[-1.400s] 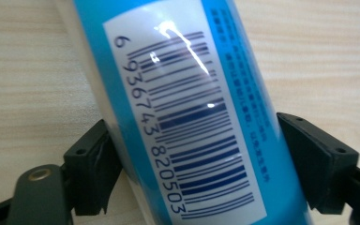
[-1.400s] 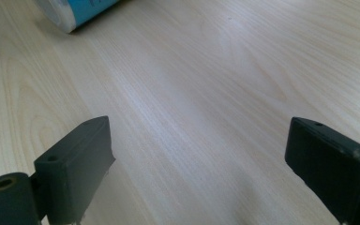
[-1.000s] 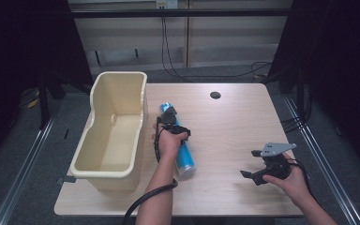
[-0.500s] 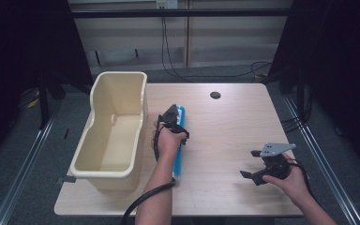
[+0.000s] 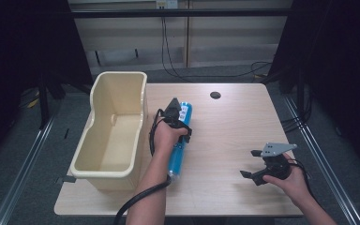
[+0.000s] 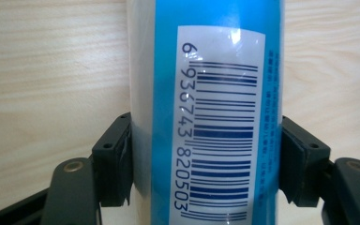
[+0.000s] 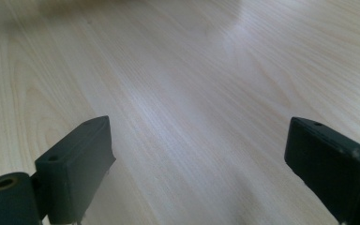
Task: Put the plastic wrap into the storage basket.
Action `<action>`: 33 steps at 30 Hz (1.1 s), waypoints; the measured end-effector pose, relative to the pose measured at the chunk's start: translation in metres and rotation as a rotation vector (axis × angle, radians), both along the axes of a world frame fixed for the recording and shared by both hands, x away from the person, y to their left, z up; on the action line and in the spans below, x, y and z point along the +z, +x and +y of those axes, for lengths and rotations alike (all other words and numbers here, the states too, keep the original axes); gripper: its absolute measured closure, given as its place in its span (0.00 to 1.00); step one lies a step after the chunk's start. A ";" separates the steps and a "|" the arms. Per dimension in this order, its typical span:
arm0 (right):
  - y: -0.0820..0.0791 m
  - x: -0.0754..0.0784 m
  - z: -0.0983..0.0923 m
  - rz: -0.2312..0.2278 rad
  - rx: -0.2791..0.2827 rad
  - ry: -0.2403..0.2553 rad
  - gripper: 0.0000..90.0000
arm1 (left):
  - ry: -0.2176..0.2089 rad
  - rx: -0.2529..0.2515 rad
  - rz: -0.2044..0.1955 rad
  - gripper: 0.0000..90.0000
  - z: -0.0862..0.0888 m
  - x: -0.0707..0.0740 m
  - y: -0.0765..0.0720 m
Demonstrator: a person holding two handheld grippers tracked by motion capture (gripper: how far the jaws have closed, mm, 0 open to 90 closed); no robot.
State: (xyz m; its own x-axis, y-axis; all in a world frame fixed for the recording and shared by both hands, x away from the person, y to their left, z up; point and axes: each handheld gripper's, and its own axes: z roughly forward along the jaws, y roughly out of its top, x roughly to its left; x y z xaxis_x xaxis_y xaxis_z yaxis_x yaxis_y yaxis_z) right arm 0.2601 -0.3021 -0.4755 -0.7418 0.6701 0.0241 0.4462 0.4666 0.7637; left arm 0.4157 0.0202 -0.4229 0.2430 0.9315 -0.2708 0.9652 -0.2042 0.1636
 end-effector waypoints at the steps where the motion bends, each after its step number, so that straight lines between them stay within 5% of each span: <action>1: 0.000 0.000 0.000 0.001 0.002 0.000 0.09 | -0.004 0.000 0.009 0.36 0.001 0.004 -0.001; 8: 0.000 0.001 0.000 -0.002 0.005 0.006 0.09 | -0.009 -0.061 -0.016 0.36 0.007 0.037 -0.008; 14: 0.000 0.001 0.001 -0.008 0.011 0.009 0.09 | -0.017 -0.107 0.008 0.36 0.015 0.066 -0.014; 33: -0.001 0.001 0.002 -0.005 0.009 0.014 0.09 | 0.018 -0.128 -0.016 0.36 0.043 0.111 -0.024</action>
State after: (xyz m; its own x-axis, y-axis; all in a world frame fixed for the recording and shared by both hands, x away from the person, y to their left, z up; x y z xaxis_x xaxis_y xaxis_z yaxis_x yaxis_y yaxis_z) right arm 0.2594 -0.3004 -0.4742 -0.7477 0.6634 0.0297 0.4386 0.4597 0.7722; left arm 0.3920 0.0627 -0.3119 0.3640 0.8973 -0.2496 0.9285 -0.3283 0.1737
